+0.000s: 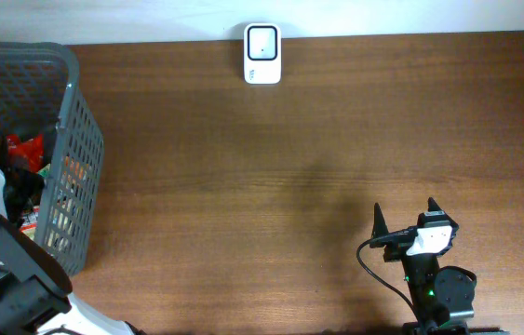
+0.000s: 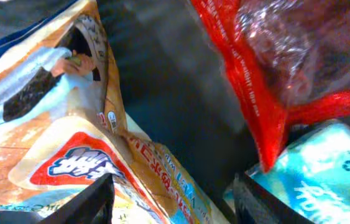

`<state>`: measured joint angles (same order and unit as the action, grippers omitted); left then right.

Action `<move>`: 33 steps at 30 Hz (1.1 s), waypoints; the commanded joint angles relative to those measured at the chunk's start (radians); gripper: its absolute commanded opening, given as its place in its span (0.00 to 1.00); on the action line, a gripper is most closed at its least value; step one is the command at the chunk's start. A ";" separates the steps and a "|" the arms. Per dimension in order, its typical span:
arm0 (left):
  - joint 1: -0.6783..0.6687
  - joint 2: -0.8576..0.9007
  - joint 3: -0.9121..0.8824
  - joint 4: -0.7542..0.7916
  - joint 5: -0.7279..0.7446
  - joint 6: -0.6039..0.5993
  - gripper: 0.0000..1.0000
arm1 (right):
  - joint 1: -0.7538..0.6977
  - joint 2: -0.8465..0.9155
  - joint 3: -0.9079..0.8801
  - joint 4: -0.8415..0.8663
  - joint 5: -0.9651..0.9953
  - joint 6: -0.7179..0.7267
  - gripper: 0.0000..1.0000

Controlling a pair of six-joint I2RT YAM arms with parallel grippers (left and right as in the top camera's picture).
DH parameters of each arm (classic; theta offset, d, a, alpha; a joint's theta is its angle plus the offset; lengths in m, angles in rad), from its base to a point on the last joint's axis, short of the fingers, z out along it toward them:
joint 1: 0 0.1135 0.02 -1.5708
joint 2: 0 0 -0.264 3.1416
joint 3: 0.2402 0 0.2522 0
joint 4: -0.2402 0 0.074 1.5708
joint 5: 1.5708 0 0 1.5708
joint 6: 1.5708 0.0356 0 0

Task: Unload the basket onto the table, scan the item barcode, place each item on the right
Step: 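Grasp the yellow chip bag with the left gripper and lift it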

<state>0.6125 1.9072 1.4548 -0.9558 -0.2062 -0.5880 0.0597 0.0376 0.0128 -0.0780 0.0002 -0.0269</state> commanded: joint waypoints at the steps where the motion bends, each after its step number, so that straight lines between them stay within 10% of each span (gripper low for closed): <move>1: -0.003 0.008 -0.048 0.020 0.001 -0.002 0.63 | 0.006 -0.005 -0.007 -0.004 0.009 0.001 0.98; 4: -0.003 0.008 -0.088 0.053 0.001 -0.002 0.65 | 0.006 -0.005 -0.007 -0.004 0.008 0.001 0.98; 12: -0.001 -0.001 -0.054 0.040 0.002 -0.002 0.00 | 0.006 -0.005 -0.007 -0.004 0.008 0.001 0.98; 20: -0.003 -0.148 0.128 -0.102 0.089 -0.002 0.00 | 0.006 -0.005 -0.007 -0.004 0.008 0.001 0.98; 33: -0.047 -0.712 0.248 0.061 0.674 -0.003 0.00 | 0.006 -0.005 -0.007 -0.004 0.008 0.001 0.98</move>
<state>0.6083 1.3125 1.6871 -0.9199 0.2138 -0.5888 0.0597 0.0376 0.0128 -0.0780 0.0002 -0.0265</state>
